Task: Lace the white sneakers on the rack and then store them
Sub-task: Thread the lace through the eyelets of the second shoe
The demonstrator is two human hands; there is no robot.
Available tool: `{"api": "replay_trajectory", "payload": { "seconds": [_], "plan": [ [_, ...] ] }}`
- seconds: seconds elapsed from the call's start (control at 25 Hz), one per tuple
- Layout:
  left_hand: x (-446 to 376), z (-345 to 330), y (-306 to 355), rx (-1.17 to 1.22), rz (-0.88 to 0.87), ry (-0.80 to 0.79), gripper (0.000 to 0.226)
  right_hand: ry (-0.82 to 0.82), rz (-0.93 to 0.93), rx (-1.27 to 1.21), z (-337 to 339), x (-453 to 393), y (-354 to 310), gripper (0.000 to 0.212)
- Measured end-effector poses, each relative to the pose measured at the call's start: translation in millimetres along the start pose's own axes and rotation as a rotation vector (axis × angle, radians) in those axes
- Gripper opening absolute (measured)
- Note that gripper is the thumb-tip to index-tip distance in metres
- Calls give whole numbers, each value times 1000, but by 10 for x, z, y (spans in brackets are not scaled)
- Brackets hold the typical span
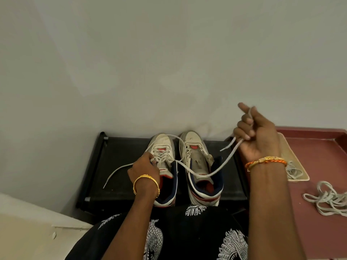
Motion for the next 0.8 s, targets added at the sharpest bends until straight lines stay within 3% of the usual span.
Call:
{"api": "replay_trajectory", "payload": {
  "seconds": [0.12, 0.28, 0.32, 0.4, 0.52, 0.68, 0.72, 0.8],
  "plan": [
    [-40, -42, 37, 28, -62, -42, 24, 145, -112, 334, 154, -127, 450, 23],
    [-120, -69, 97, -42, -167, -145, 28, 280, -33, 1486, 86, -166, 783, 21],
    [-142, -85, 97, -92, -191, -173, 29, 290, 50, 1641, -21, -121, 834, 29],
    [-180, -120, 99, -195, -236, -212, 30, 121, 145, 1613, -270, -41, 1071, 35],
    [-215, -124, 122, -266, -238, -195, 25, -153, 35, 1699, -423, 43, 1600, 42],
    [-216, -89, 118, -95, -207, -146, 13, -28, 26, 1717, -292, 6, 1680, 34],
    [-222, -55, 64, 40, -145, -109, 10, -4, 12, 1683, -271, 2, 1662, 33],
    [-229, -22, -149, 394, 153, -50, 9, 25, -24, 1629, -233, -5, 1640, 37]
  ]
}}
Point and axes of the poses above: each hand's wrist, its own x-axis away from the middle knuckle, its own z-axis out of the back of the hand, y = z × x, the point moved 8 cm from there along -x, towards the middle knuckle, and after that the axes turned 5 degrees about -z, right-handed, at the moved point
